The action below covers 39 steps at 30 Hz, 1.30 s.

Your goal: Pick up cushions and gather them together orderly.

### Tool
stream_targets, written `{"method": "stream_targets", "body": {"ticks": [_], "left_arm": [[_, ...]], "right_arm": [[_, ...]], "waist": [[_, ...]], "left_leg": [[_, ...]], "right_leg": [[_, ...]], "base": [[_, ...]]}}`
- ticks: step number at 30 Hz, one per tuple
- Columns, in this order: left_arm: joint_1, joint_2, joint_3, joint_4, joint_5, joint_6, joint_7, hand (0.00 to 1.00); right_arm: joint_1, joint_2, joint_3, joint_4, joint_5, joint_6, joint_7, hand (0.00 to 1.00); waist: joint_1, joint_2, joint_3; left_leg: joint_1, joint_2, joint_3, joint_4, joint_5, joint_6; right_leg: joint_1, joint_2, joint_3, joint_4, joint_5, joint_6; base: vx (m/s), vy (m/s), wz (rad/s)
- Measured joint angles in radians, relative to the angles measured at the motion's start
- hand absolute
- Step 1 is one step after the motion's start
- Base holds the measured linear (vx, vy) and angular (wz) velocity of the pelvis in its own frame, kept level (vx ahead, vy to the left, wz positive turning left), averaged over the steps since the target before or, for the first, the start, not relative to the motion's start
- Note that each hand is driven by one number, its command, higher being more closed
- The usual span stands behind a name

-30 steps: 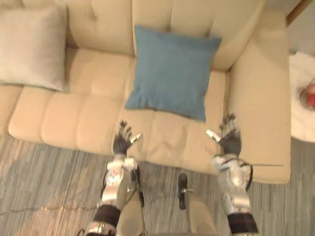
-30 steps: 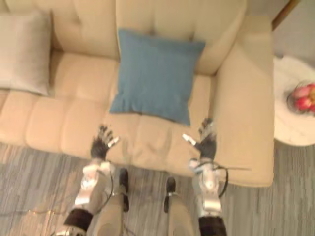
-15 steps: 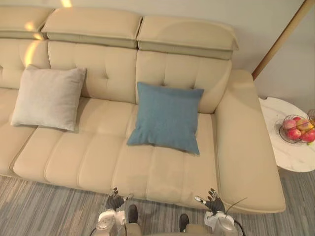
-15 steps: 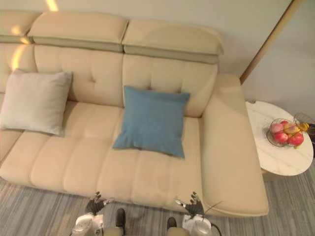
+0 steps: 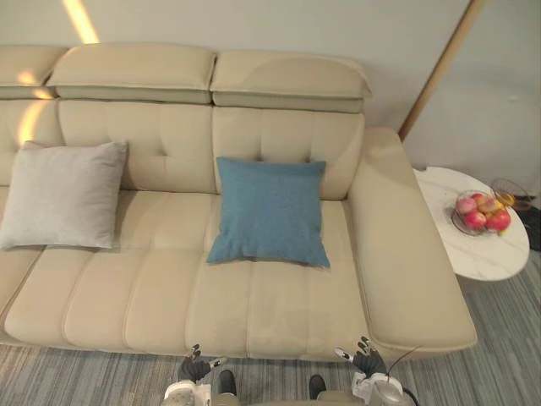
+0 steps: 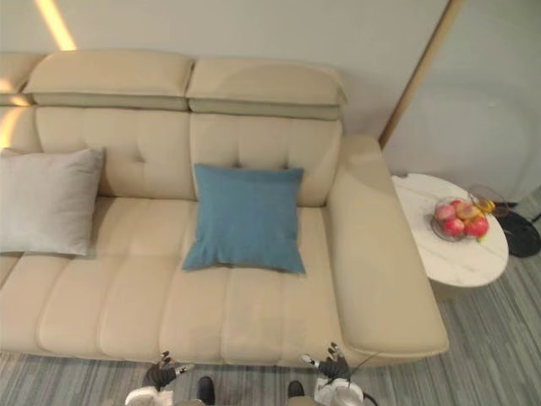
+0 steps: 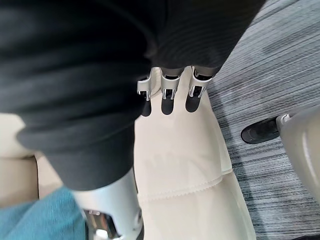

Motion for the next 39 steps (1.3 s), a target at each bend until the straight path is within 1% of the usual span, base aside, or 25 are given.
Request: {"method": "stream_targets", "body": {"ticks": [1,2,3,4,5,6,7,8,9,10,11,12,14,15,16,17,19,20,21,22,24,26,29,35,39], "left_arm": [[-0.019,-0.012,0.017,-0.002,0.000,0.000,0.000,0.00],[-0.033,-0.024,0.025,-0.015,0.000,0.001,0.000,0.00],[-0.037,-0.031,0.025,-0.026,0.000,0.002,0.000,0.00],[-0.041,-0.036,0.025,-0.044,0.000,0.002,0.000,0.00],[-0.041,-0.036,0.025,-0.050,0.000,0.001,0.000,0.00],[-0.033,-0.034,0.029,-0.061,-0.001,0.001,0.000,0.00],[-0.033,-0.036,0.045,-0.068,-0.001,0.004,0.000,0.00],[-0.039,-0.044,0.057,-0.072,-0.001,0.006,0.000,0.00],[-0.037,-0.070,0.066,-0.078,-0.001,0.010,0.002,0.00],[-0.027,-0.087,0.060,-0.080,-0.001,0.009,0.002,0.00],[-0.030,-0.087,0.057,-0.088,-0.001,0.009,0.003,0.00],[-0.051,-0.093,0.036,-0.082,0.000,0.012,0.005,0.00],[-0.047,-0.108,0.010,-0.079,0.000,0.013,0.006,0.00],[-0.041,-0.113,0.009,-0.079,0.000,0.013,0.006,0.00],[-0.039,-0.115,0.007,-0.082,0.000,0.012,0.008,0.00],[-0.039,-0.114,0.006,-0.090,0.001,0.012,0.007,0.00],[-0.038,-0.114,0.007,-0.093,0.001,0.013,0.008,0.00],[-0.037,-0.114,0.006,-0.088,0.001,0.015,0.007,0.00],[-0.037,-0.115,0.007,-0.087,0.001,0.017,0.007,0.00],[-0.038,-0.112,0.010,-0.078,0.009,0.018,0.007,0.00],[-0.038,-0.109,0.010,-0.053,0.016,0.020,0.006,0.00],[-0.023,-0.081,0.005,-0.037,0.030,0.026,0.004,0.00],[-0.013,-0.047,-0.017,-0.014,0.039,0.029,0.005,0.00],[0.011,-0.034,-0.016,0.020,0.057,0.032,0.002,0.00],[0.009,-0.035,-0.023,0.043,0.061,0.034,-0.003,0.00]], "right_arm": [[-0.005,0.000,0.002,-0.012,0.000,0.001,-0.006,0.00],[-0.005,0.002,0.002,-0.050,0.001,0.002,-0.011,0.00],[-0.001,0.003,0.005,-0.064,0.001,0.002,-0.011,0.00],[0.008,0.005,0.008,-0.071,0.001,0.002,-0.011,0.00],[0.012,0.006,0.009,-0.071,0.001,0.002,-0.011,0.00],[0.018,0.015,0.010,-0.071,0.001,0.002,-0.011,0.00],[0.017,0.022,0.010,-0.069,0.001,0.000,-0.011,0.00],[0.004,0.020,0.009,-0.067,0.001,0.000,-0.010,0.00],[-0.018,0.013,0.004,-0.068,0.000,0.000,-0.012,0.00],[-0.033,0.013,0.005,-0.080,0.000,-0.003,-0.017,0.00],[-0.041,0.016,0.005,-0.084,0.000,-0.008,-0.019,0.00],[-0.070,0.011,0.005,-0.078,0.001,-0.009,-0.023,0.00],[-0.070,0.005,0.005,-0.078,0.001,-0.007,-0.032,0.00],[-0.064,0.005,0.005,-0.077,0.001,-0.007,-0.034,0.00],[-0.040,0.006,0.003,-0.076,0.001,-0.005,-0.041,0.00],[-0.028,0.009,-0.001,-0.076,0.002,-0.005,-0.043,0.00],[-0.016,0.002,-0.015,-0.073,0.001,-0.004,-0.046,0.00],[-0.010,-0.002,-0.036,-0.073,0.001,-0.001,-0.045,0.00],[-0.004,-0.003,-0.041,-0.073,0.001,0.000,-0.045,0.00],[-0.002,0.001,-0.040,-0.048,0.001,0.004,-0.042,0.00],[0.002,0.003,-0.043,-0.007,0.001,0.011,-0.037,0.00],[0.035,0.032,-0.040,0.026,0.000,0.027,-0.016,0.00],[0.056,0.024,-0.044,0.039,0.000,0.026,-0.011,0.00],[0.059,0.016,-0.082,0.071,0.000,0.028,-0.010,0.00],[0.059,0.005,-0.110,0.089,-0.002,0.034,-0.004,0.00]], "waist": [[0.002,0.002,0.002],[0.010,0.011,0.008],[0.007,0.019,0.016],[0.006,0.013,0.015],[0.007,0.008,0.016],[0.015,-0.019,0.001],[0.032,-0.038,-0.004],[0.041,-0.046,-0.003],[0.069,-0.009,-0.002],[0.099,0.005,-0.003],[0.101,0.000,0.000],[0.099,0.026,0.021],[0.094,0.066,0.034],[0.093,0.072,0.033],[0.077,0.060,0.037],[0.069,0.044,0.039],[0.053,0.029,0.036],[0.046,0.028,0.033],[0.045,0.026,0.026],[0.048,0.036,0.021],[0.042,0.041,0.021],[0.038,0.022,-0.007],[0.022,0.021,-0.022],[0.020,0.027,-0.042],[0.009,0.046,-0.059]], "left_leg": [[-0.036,0.008,0.001,0.052,-0.021,0.017],[-0.065,0.030,0.010,0.094,-0.031,0.039],[-0.076,0.034,0.015,0.112,-0.032,0.041],[-0.087,0.030,-0.002,0.154,-0.031,0.041],[-0.087,0.025,-0.010,0.170,-0.033,0.043],[-0.118,0.007,-0.025,0.220,-0.036,0.049],[-0.161,-0.003,-0.027,0.266,-0.039,0.051],[-0.176,0.000,-0.026,0.282,-0.040,0.050],[-0.203,0.026,-0.023,0.281,-0.034,0.042],[-0.232,0.049,-0.005,0.270,-0.008,0.032],[-0.252,0.044,-0.004,0.277,0.002,0.032],[-0.285,0.050,-0.017,0.294,0.021,0.023],[-0.280,0.080,-0.043,0.268,0.051,0.010],[-0.271,0.082,-0.047,0.253,0.056,0.003],[-0.258,0.084,-0.055,0.222,0.041,-0.013],[-0.265,0.083,-0.055,0.243,0.033,-0.012],[-0.278,0.071,-0.071,0.367,0.011,0.019],[-0.273,0.062,-0.093,0.448,-0.065,0.028],[-0.270,0.062,-0.103,0.483,-0.107,0.025],[-0.238,0.070,-0.115,0.515,-0.188,0.011],[-0.200,0.063,-0.113,0.466,-0.218,-0.002],[-0.121,0.023,-0.074,0.354,-0.192,0.006],[-0.091,-0.005,-0.056,0.317,-0.189,0.015],[-0.016,-0.044,-0.062,0.249,-0.182,0.026],[0.007,-0.054,-0.076,0.231,-0.169,0.047]], "right_leg": [[-0.030,0.003,-0.036,0.022,0.035,-0.001],[-0.029,0.002,-0.056,0.031,0.034,-0.001],[-0.053,-0.001,-0.076,0.144,-0.028,-0.017],[-0.097,-0.013,-0.095,0.422,-0.148,-0.014],[-0.096,-0.015,-0.096,0.505,-0.173,0.004],[-0.084,-0.022,-0.094,0.648,-0.204,0.049],[-0.075,-0.027,-0.092,0.645,-0.242,0.066],[-0.078,-0.022,-0.095,0.617,-0.253,0.067],[-0.060,0.012,-0.113,0.520,-0.261,0.056],[-0.037,0.030,-0.127,0.463,-0.305,-0.004],[-0.036,0.024,-0.132,0.433,-0.326,-0.034],[-0.013,0.043,-0.152,0.345,-0.349,-0.087],[0.003,0.076,-0.186,0.321,-0.317,-0.110],[0.006,0.079,-0.191,0.322,-0.315,-0.113],[0.009,0.068,-0.226,0.313,-0.306,-0.128],[0.008,0.055,-0.248,0.312,-0.301,-0.136],[-0.006,0.032,-0.266,0.309,-0.292,-0.149],[-0.018,0.021,-0.268,0.293,-0.272,-0.143],[-0.028,0.017,-0.261,0.287,-0.260,-0.138],[-0.043,0.013,-0.248,0.276,-0.228,-0.115],[-0.032,0.017,-0.234,0.263,-0.215,-0.089],[0.022,0.008,-0.190,0.141,-0.158,-0.056],[0.066,-0.003,-0.162,0.050,-0.099,-0.046],[0.123,-0.011,-0.122,-0.028,-0.067,-0.039],[0.152,-0.005,-0.128,-0.054,-0.062,-0.031]], "base": [[-0.11,0.026,-0.20],[-0.13,0.018,-0.09],[-0.13,-0.006,0.24],[-0.08,-0.034,0.41],[-0.05,-0.052,0.65],[-0.07,-0.097,0.55],[-0.11,-0.094,0.42],[-0.20,-0.055,-0.02],[-0.22,-0.044,-0.34],[-0.23,-0.060,-0.32],[-0.31,-0.161,-0.13],[-0.29,-0.117,0.11],[-0.30,-0.083,0.17],[-0.31,-0.082,0.42],[-0.23,-0.054,0.57],[-0.32,-0.062,0.69],[-0.23,0.023,0.37],[-0.16,0.070,0.12],[-0.10,0.158,-0.05],[-0.09,0.239,-0.17],[-0.07,0.238,-0.17],[-0.03,0.215,-0.34],[0.00,0.149,-0.18],[0.06,0.074,-0.18],[0.13,0.001,0.00]]}}
